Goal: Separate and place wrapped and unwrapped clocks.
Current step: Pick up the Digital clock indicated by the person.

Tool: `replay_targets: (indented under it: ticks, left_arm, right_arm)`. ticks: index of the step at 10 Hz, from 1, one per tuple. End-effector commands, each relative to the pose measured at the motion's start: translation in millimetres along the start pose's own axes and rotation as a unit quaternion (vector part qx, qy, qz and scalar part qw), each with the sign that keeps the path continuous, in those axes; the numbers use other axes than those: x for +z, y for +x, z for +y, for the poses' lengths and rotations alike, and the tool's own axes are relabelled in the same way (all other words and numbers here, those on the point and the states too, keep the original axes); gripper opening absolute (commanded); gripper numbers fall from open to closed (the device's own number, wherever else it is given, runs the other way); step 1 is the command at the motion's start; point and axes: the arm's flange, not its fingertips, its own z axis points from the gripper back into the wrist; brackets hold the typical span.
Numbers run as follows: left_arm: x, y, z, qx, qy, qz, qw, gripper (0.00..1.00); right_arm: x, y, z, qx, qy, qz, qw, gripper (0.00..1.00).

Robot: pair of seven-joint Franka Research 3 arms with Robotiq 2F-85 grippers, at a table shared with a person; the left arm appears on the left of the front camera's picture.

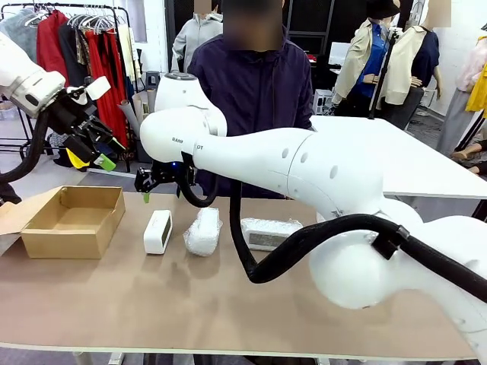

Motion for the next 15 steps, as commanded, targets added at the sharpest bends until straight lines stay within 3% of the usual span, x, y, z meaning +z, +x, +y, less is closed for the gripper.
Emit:
replay_targets:
  ticks: [1, 2, 3, 7, 8, 11, 13, 15]
  left_arm:
    - [2.2, -1.5, -0.7, -0.005, -0.002, -0.003, 1.000, 1.00]
    - [2.2, -1.5, -0.7, -0.005, -0.002, -0.003, 1.000, 1.00]
    - [2.2, -1.5, -0.7, -0.005, -0.002, -0.003, 1.000, 1.00]
    - [2.2, -1.5, -0.7, -0.005, -0.002, -0.003, 1.000, 1.00]
    - [2.2, -1.5, -0.7, -0.005, -0.002, -0.003, 1.000, 1.00]
    - [2.2, -1.5, -0.7, -0.005, -0.002, -0.003, 1.000, 1.00]
    - [2.2, -1.5, -0.7, -0.005, -0.002, -0.003, 1.000, 1.00]
    - [2.2, -1.5, -0.7, -0.005, -0.002, -0.003, 1.000, 1.00]
  right_arm:
    - [-9.4, 26.1, 8.9, -0.026, 0.030, -0.022, 0.999, 1.00]
    - [-2.1, 25.1, 3.0, -0.006, 0.045, -0.019, 0.999, 1.00]
    - [-6.7, 2.6, -0.3, -0.007, 0.010, -0.012, 1.000, 1.00]
    - [-9.5, 3.6, -1.6, -0.009, 0.016, -0.013, 1.000, 1.00]
    - [-15.5, 6.3, 2.2, -0.071, 0.035, -0.003, 0.997, 1.00]
    - [-30.1, 7.2, 13.4, -0.206, 0.019, -0.009, 0.978, 1.00]
    - [-39.8, 4.4, 17.9, -0.259, -0.011, 0.011, 0.966, 1.00]
    - [-52.7, 2.4, 18.9, -0.266, 0.000, 0.035, 0.963, 1.00]
